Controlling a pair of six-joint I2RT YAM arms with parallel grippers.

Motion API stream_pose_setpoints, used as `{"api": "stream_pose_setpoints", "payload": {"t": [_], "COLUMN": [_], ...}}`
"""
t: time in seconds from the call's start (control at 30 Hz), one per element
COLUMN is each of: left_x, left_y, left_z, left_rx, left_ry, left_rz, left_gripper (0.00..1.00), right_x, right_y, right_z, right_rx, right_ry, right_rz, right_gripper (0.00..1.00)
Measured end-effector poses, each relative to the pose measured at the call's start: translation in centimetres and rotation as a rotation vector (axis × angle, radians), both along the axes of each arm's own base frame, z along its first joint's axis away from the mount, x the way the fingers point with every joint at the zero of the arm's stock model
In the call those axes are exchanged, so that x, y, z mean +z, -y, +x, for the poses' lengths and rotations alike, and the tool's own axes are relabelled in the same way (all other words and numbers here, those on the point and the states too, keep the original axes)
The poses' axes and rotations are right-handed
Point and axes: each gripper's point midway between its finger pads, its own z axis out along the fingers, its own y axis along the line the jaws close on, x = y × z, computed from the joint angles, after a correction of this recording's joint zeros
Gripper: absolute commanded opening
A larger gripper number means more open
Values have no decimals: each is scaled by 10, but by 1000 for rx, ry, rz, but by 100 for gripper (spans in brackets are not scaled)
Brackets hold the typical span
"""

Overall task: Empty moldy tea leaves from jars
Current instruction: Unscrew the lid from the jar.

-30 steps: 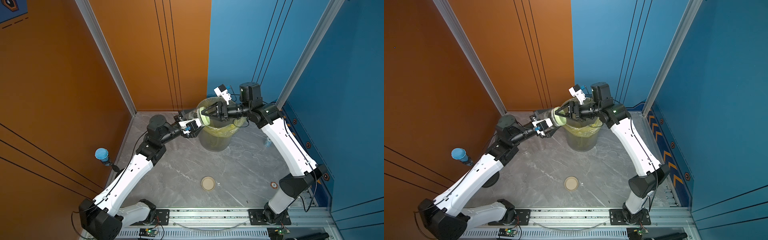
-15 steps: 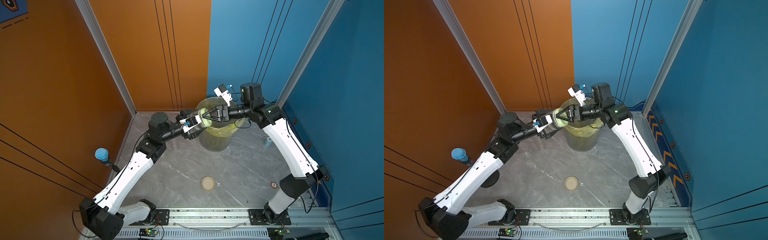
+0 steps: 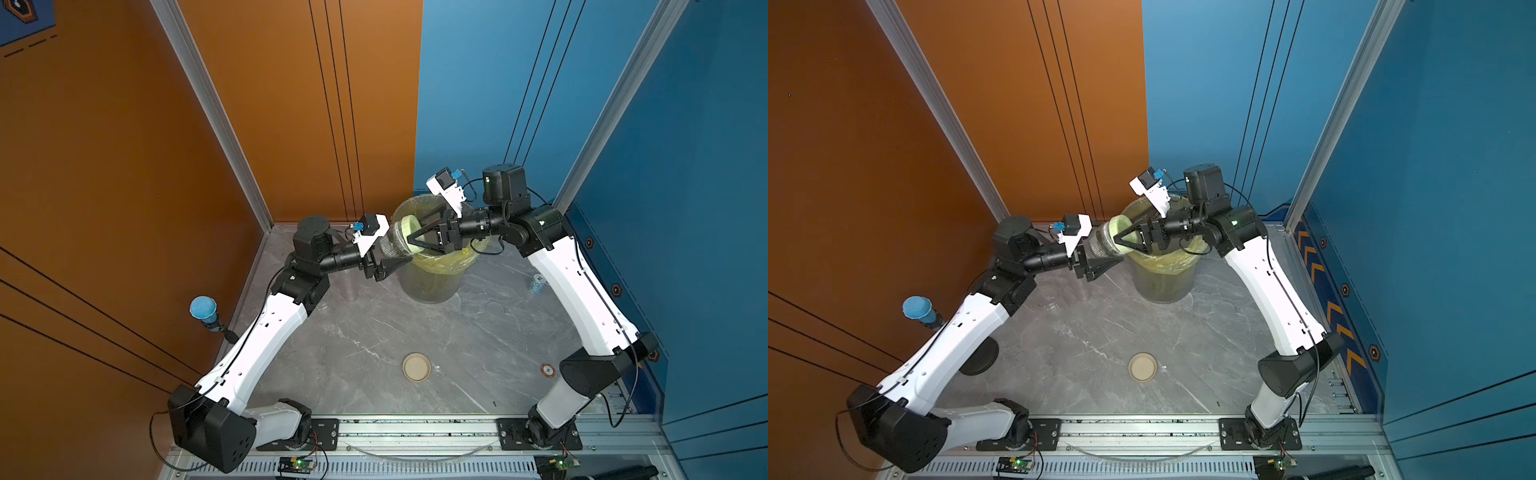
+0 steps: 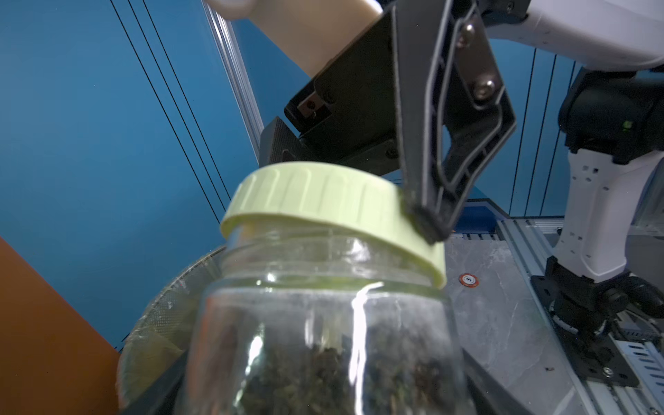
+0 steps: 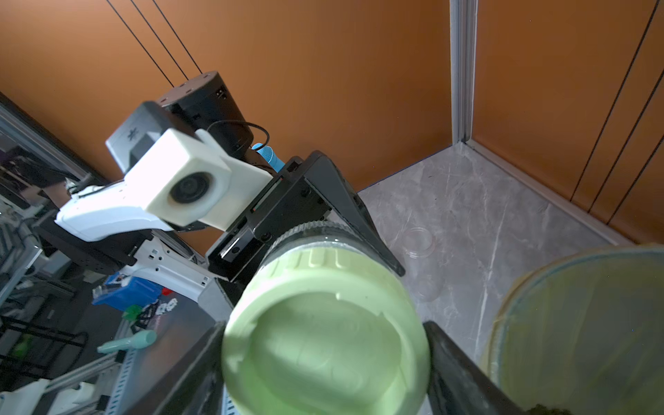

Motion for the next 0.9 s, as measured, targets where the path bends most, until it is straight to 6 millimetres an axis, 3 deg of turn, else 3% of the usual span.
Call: {"api": "stream_pose_setpoints", "payload": {"t": [0.23, 0.5, 0.9], "left_x": [11, 25, 13], "left_y": [1, 0, -7], "left_z": [-3, -4, 18], "left_rx": [-53, -64, 14], "left_ry": [-26, 16, 3], "left_rz": [-51, -101, -199], "left_gripper": [47, 46, 45], "right_x": [10, 24, 17], "right_y": [5, 9, -1], "right_z": [-3, -1, 24], "right_rx": [14, -2, -36], "right_ry": [153, 203, 128], "right_rz": [-15, -11, 5], "right_gripper": [75, 72, 67]}}
